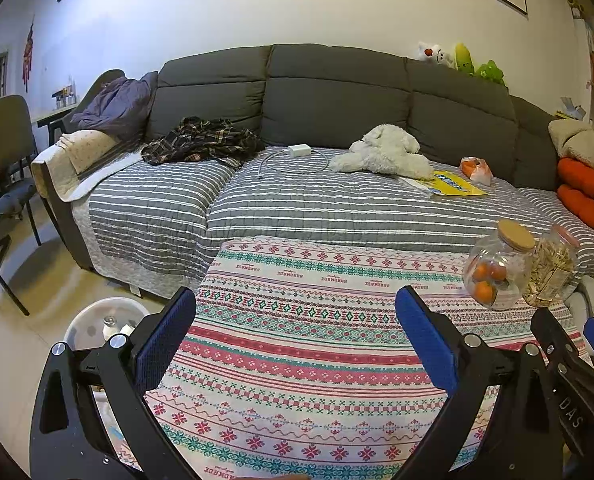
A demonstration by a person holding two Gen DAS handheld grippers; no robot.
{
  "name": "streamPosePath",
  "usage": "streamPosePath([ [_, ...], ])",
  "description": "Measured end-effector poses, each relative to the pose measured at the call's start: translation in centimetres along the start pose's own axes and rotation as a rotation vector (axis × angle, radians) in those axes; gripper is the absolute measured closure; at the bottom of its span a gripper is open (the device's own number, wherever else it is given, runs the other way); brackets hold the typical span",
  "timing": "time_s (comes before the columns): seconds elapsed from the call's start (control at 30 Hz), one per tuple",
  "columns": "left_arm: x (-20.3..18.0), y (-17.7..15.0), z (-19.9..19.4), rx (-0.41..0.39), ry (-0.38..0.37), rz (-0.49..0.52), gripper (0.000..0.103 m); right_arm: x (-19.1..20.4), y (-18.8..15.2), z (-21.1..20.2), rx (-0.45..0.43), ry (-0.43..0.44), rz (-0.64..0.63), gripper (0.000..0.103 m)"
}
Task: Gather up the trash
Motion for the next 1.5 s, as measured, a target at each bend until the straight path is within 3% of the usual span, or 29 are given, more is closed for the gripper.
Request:
streamPosePath([
  [1.2, -0.9, -0.1, -0.5, -0.023, -0.061, 0.045, 0.019, -0.1, 0.1, 0.3, 0.000, -0.015, 0.007, 0.007],
  [1.3, -1.0, -0.1, -0.7, -0.029, -0.062, 0.047, 0.019, -0.1, 0.1, 0.3, -0.002, -0.014, 0.009, 0.007],
  [1.5, -0.9, 0.3, -1.2, -0.049, -0.049, 0.033, 0.007, -0.1, 0.2, 0.2, -0.010, -0.017, 0.015, 0.007],
])
Point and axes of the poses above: each gripper's, at about its wrist camera, not at the fingertips, and z roughly the way its jaws point, x to its left, y to its top, the point moved 7 cm from there along z, roughly the way its jaws point, and after that the axes turned 5 degrees about y, right-handed, at the moved point
